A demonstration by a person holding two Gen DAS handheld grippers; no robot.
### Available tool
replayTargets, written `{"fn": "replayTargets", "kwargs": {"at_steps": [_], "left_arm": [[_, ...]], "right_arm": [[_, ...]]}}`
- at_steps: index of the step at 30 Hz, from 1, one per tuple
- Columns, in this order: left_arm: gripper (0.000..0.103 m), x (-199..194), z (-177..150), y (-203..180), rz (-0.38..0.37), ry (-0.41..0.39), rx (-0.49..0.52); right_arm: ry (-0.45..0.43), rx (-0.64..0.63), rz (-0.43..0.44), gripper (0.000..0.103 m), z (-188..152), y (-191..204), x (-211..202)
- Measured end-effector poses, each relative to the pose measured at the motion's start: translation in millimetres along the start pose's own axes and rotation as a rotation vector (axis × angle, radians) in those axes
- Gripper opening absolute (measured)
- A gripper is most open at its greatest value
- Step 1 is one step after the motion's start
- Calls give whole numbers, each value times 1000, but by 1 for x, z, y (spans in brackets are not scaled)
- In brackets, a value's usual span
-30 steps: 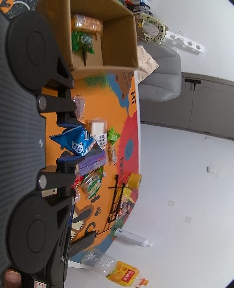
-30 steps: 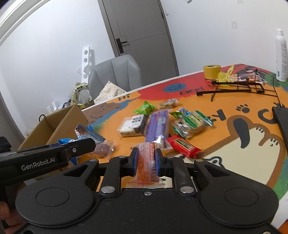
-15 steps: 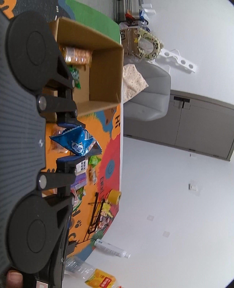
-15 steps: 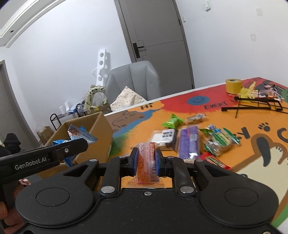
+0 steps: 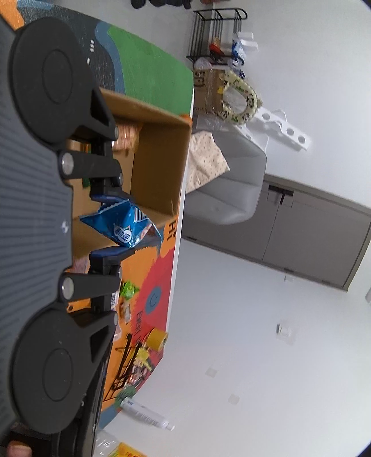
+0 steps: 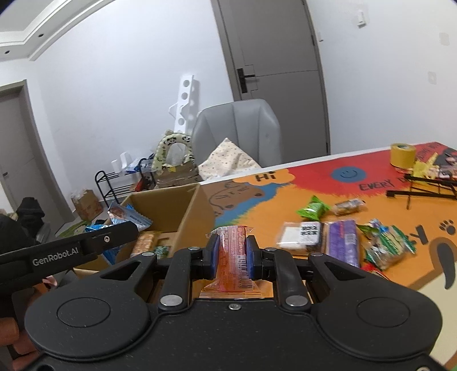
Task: Organize snacks
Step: 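Carry the blue packet and orange stick snack over the cardboard box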
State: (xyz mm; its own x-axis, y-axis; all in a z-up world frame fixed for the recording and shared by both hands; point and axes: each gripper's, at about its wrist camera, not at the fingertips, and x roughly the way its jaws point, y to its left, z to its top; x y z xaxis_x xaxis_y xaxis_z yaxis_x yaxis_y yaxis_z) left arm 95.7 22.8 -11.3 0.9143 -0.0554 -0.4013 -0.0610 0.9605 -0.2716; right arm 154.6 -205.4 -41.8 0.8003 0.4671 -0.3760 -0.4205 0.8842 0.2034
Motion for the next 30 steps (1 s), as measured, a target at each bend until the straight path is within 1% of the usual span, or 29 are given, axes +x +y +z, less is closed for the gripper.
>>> {"fn": "replayTargets", "kwargs": {"at_steps": [5,12,16,19,22,25,28,30], "left_arm": [[29,3,1,21,34,-2,-39],[29,12,1,53,83,6,-105],[33,11,2,64,110,4,-129],[40,7,2,68,103,1,-136],[42,2,3,71,111,1,-139],[42,-4,3,71,100,-7,-137],[48,-11,3,72,113,-16,-134],[50,-17,4,74,123,-24,-140]], "right_arm": [[19,-19,29,18,3,14,10],[35,-56,44,18,8,35,23],[45,-73,57,18,10,46,31],[49,-88,69,18,13,55,38],[53,-93,85,18,16,62,44],[57,-101,100,18,18,71,48],[57,-108,113,18,20,78,51],[48,-112,114,18,22,82,50]]}}
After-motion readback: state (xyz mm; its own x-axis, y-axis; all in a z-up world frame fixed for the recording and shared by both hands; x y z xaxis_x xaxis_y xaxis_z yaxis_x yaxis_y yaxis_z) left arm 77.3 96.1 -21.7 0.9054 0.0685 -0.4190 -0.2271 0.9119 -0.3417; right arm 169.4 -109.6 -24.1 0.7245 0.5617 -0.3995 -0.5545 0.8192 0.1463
